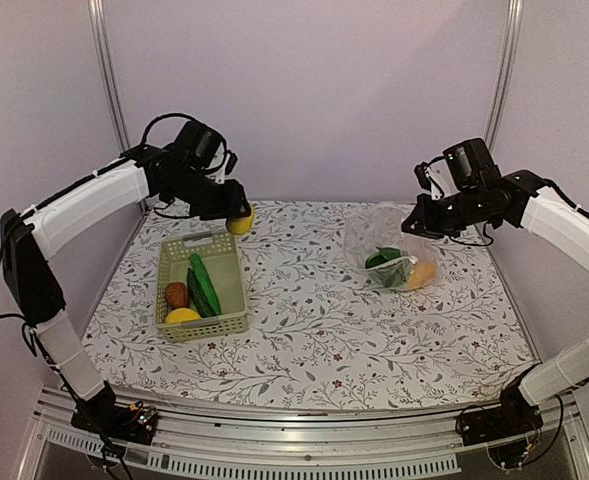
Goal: Place the food in the zip-top bag and seal the zipper
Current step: Pick up the fake fruit from the bin, then place the fake fruit in the zipper food storage bag.
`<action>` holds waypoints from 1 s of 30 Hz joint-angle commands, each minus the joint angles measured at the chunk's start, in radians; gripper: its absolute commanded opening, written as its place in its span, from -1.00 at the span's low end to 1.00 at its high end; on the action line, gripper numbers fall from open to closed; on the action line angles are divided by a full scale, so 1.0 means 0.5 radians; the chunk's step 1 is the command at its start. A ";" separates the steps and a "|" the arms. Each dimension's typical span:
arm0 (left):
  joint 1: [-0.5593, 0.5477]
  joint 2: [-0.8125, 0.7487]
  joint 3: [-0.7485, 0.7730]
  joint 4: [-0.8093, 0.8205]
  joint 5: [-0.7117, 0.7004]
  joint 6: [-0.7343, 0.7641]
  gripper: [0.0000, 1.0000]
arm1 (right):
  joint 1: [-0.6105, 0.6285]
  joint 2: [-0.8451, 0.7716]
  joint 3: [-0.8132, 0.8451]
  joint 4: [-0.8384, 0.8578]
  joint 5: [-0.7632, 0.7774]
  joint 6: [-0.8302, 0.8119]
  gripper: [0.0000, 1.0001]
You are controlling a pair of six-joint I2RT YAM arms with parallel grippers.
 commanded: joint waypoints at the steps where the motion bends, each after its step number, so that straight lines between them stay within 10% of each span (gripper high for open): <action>1: -0.223 -0.045 0.119 0.385 0.421 -0.042 -0.14 | -0.001 -0.007 0.022 0.003 -0.045 0.016 -1.00; 15: -0.627 0.133 0.128 1.117 1.068 -0.211 -0.15 | 0.178 0.092 0.270 -0.101 -0.064 0.087 -1.00; 30: -0.731 0.594 0.316 1.107 0.873 -0.333 -0.13 | 0.323 0.123 0.350 -0.142 -0.123 0.205 -1.00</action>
